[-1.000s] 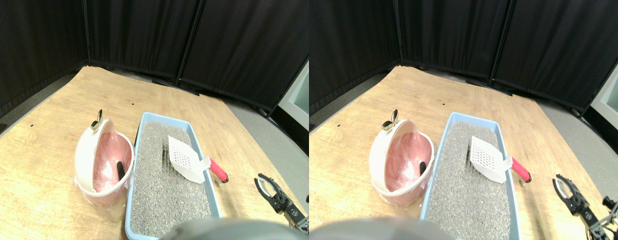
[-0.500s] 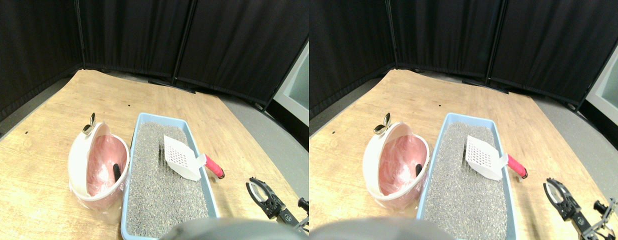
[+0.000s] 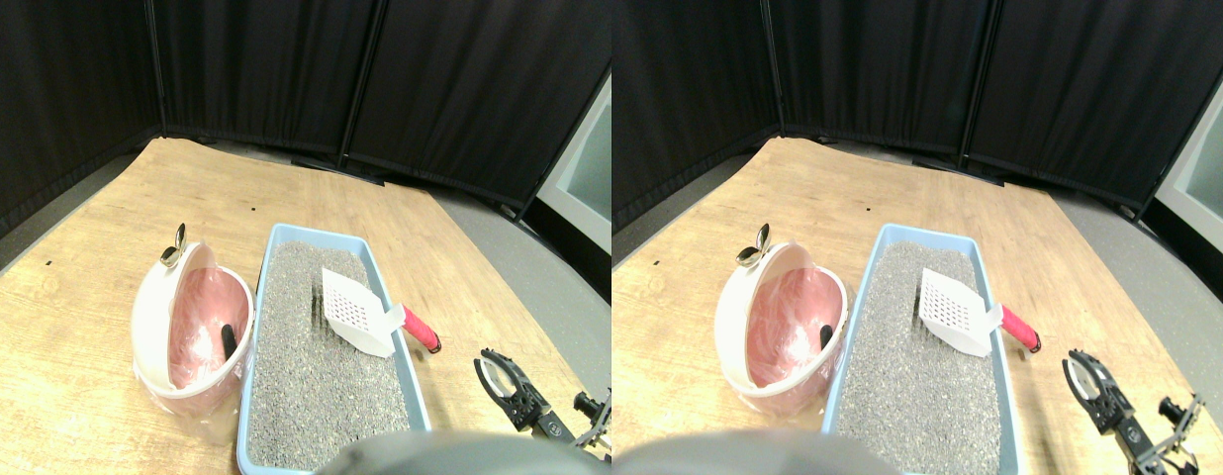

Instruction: Scoop (unimanual)

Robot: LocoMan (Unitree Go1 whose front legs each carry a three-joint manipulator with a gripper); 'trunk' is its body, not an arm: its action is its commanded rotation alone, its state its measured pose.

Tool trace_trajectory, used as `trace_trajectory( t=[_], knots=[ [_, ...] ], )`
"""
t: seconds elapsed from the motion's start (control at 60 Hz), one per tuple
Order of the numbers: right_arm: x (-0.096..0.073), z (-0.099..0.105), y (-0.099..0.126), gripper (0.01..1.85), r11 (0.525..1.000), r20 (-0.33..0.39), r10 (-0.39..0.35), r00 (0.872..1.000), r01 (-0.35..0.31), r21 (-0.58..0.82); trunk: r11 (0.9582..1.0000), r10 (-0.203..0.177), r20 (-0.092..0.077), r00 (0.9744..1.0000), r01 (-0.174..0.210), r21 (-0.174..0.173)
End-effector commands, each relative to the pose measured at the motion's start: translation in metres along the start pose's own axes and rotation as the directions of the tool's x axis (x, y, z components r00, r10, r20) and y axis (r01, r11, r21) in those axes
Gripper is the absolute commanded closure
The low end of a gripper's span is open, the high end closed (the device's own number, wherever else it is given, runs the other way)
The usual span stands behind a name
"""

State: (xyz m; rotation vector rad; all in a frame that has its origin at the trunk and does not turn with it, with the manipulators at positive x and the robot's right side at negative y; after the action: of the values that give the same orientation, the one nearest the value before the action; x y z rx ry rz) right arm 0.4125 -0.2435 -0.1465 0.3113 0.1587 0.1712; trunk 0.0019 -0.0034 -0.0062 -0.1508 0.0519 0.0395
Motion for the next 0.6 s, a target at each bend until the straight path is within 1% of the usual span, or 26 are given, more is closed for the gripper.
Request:
trace_trajectory(
  t=[0.017, 0.15, 0.25, 0.5, 0.567, 0.6],
  knots=[
    [0.003, 0.005, 0.007, 1.8, 1.0, 0.047, 0.026, 0.999, -0.025, -0.011, 0.9999, -0.005, 0.011, 0.9999, 0.005, -0.016],
    [0.005, 0.005, 0.009, 1.8, 1.0, 0.045, 0.018, 0.999, -0.018, -0.004, 0.9998, -0.009, 0.009, 0.9999, 0.009, -0.015],
    [0.007, 0.004, 0.011, 1.8, 1.0, 0.045, 0.009, 0.999, -0.009, -0.004, 0.9998, -0.008, 0.011, 0.9999, 0.008, -0.016],
    [0.011, 0.004, 0.012, 1.8, 1.0, 0.046, 0.017, 0.999, -0.017, 0.0, 0.9997, -0.012, 0.011, 0.9999, 0.012, -0.019],
    [0.012, 0.004, 0.012, 1.8, 1.0, 0.042, 0.022, 0.999, -0.022, -0.004, 0.9997, -0.011, 0.008, 0.9999, 0.012, -0.021],
    [0.013, 0.004, 0.012, 1.8, 1.0, 0.039, 0.014, 0.999, -0.014, 0.002, 0.9997, -0.011, 0.008, 0.9999, 0.012, -0.021]
  ],
)
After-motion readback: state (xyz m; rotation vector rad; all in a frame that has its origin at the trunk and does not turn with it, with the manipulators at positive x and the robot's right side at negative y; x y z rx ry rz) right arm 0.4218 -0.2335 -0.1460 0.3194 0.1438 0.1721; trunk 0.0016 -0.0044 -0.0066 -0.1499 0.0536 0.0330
